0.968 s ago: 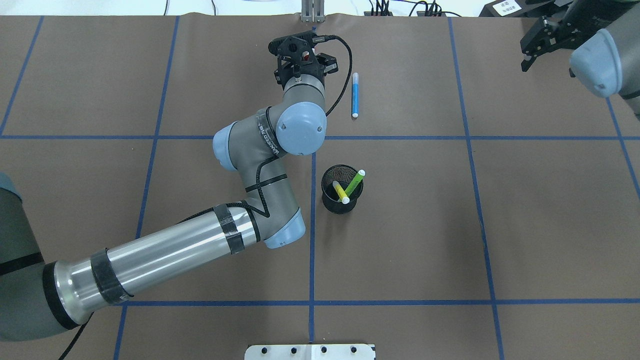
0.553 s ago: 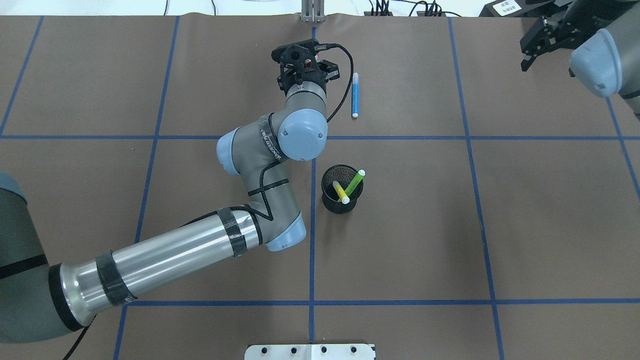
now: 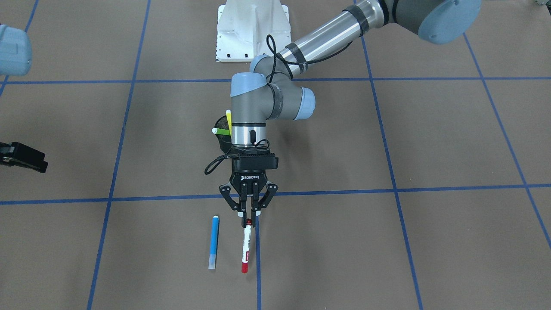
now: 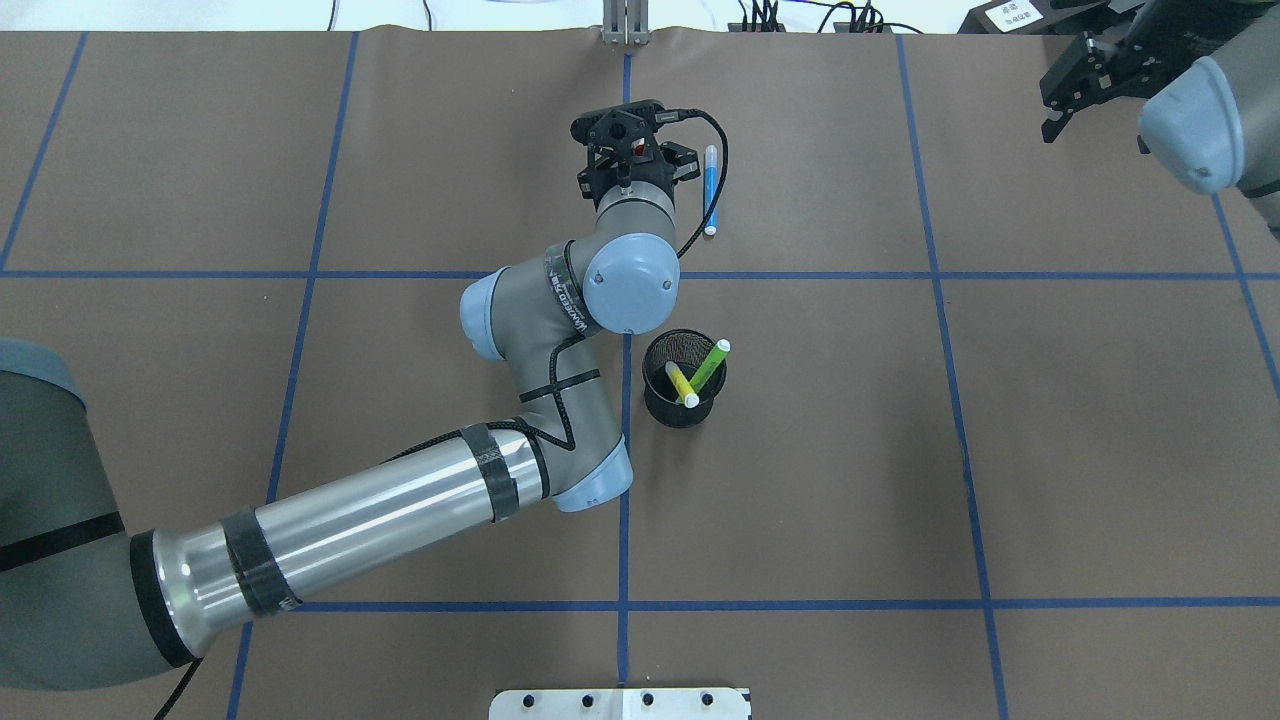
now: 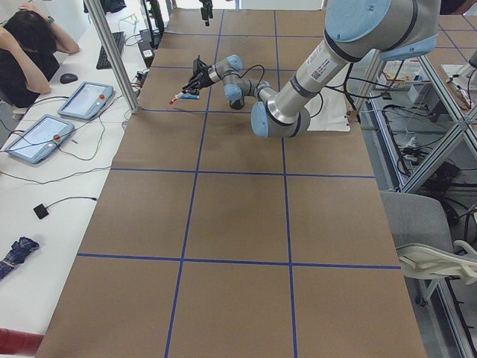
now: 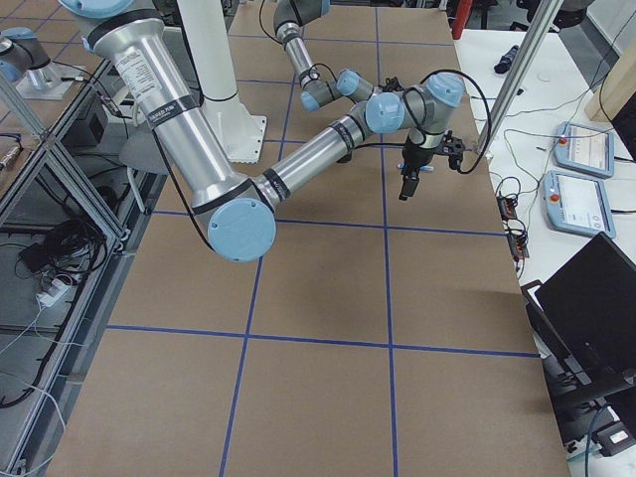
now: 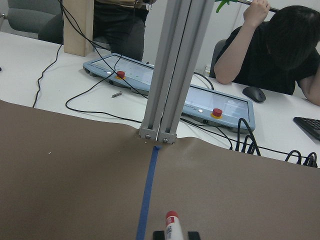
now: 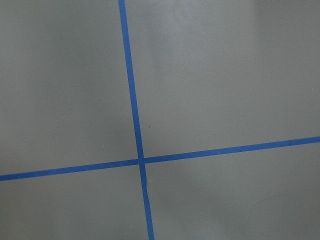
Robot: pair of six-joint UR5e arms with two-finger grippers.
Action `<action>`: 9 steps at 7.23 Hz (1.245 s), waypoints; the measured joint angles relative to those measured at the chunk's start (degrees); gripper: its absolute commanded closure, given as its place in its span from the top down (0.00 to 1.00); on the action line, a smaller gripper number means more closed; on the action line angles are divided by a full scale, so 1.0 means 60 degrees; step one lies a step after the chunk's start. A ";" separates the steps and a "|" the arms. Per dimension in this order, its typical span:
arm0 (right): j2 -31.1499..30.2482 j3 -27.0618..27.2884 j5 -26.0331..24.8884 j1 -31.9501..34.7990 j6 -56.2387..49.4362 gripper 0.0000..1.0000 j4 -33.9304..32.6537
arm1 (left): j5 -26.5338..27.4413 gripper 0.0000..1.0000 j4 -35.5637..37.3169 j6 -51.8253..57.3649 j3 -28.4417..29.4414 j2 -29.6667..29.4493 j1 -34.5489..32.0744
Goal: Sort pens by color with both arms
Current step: 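Lower the white marker beside the blue marker and release it, then withdraw the left arm while the right gripper moves toward the cup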
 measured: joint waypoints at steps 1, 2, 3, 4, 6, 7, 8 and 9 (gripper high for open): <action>0.0005 0.0001 0.0000 0.0000 0.0003 1.00 0.0000 | 0.0006 1.00 0.0000 0.0000 0.0037 0.0007 0.0003; 0.0010 0.0001 0.0000 0.0000 0.0007 1.00 0.0000 | 0.0023 1.00 0.0004 0.0006 0.0051 0.0040 0.0002; 0.0011 0.0002 0.0003 0.0000 0.0017 0.99 0.0000 | 0.0026 1.00 0.0017 0.0088 0.0006 0.0078 0.0002; 0.0013 0.0006 0.0010 0.0000 0.0031 1.00 0.0000 | -0.0077 1.00 0.0049 0.0372 -0.0186 0.0081 -0.0023; 0.0092 0.0035 0.0014 -0.0022 0.0141 1.00 0.0007 | -0.0957 1.00 0.0481 0.0904 -0.1004 0.0099 -0.0333; 0.0123 0.0058 0.0000 -0.0082 0.0296 1.00 0.0191 | -0.1822 1.00 0.1078 0.0980 -0.1580 0.0142 -0.0699; 0.0043 0.0078 -0.0038 -0.0158 0.0409 1.00 0.0650 | -0.2810 1.00 0.1810 0.1013 -0.2178 0.0212 -0.1130; -0.0123 0.0098 -0.0047 -0.0208 0.0490 1.00 0.1188 | -0.4041 1.00 0.2663 0.1073 -0.2808 0.0297 -0.1665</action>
